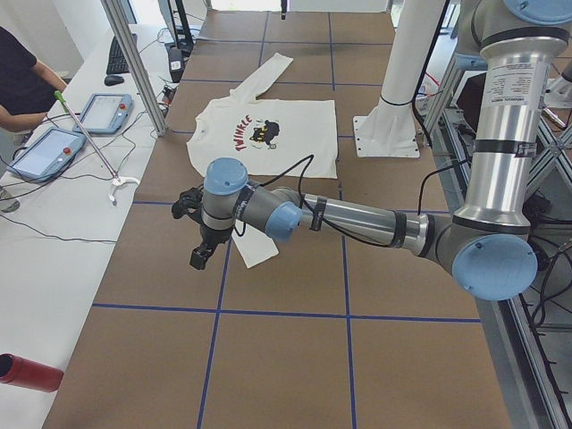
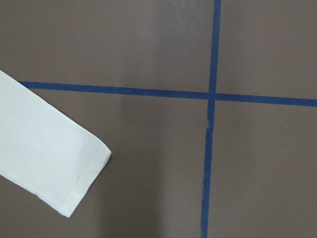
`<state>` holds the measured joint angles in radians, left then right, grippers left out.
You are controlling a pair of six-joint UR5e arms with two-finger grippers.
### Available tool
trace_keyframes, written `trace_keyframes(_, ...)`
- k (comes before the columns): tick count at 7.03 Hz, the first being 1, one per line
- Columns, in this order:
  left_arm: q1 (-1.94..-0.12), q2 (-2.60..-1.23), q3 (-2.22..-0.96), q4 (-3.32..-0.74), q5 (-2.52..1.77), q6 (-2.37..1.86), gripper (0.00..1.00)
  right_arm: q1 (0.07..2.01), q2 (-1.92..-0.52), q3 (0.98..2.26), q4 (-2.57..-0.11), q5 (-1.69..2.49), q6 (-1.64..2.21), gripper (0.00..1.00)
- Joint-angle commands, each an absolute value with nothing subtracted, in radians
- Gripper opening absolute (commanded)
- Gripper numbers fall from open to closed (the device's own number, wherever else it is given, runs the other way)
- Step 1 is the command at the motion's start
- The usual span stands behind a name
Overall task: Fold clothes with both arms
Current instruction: 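Move the right gripper toward the sleeve nearest it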
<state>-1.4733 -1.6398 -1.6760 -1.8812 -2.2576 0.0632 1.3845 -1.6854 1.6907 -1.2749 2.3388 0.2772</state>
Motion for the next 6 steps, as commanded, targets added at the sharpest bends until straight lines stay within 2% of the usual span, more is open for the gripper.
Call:
trace_keyframes(1, -1.459, -1.649, -1.674, -1.894, -2.258, 0.011, 1.00, 1.235, -1.678, 1.524, -0.927, 2.310, 0.426, 1.00)
trace_keyframes(2, -1.445, -1.649, -1.674, -1.898, -2.257, -0.011, 1.00, 1.168, -1.669, 1.494, -0.837, 2.277, 0.525, 1.00)
trace_keyframes(4, -1.445, -1.647, -1.674, -1.899, -2.260, -0.011, 1.00, 1.083, -1.614, 1.505, -0.821, 2.217, 0.716, 1.00)
trace_keyframes(6, -1.445, -1.646, -1.674, -1.899, -2.260, -0.008, 1.00, 1.056, -1.614, 1.508, -0.830, 2.212, 0.733, 1.00)
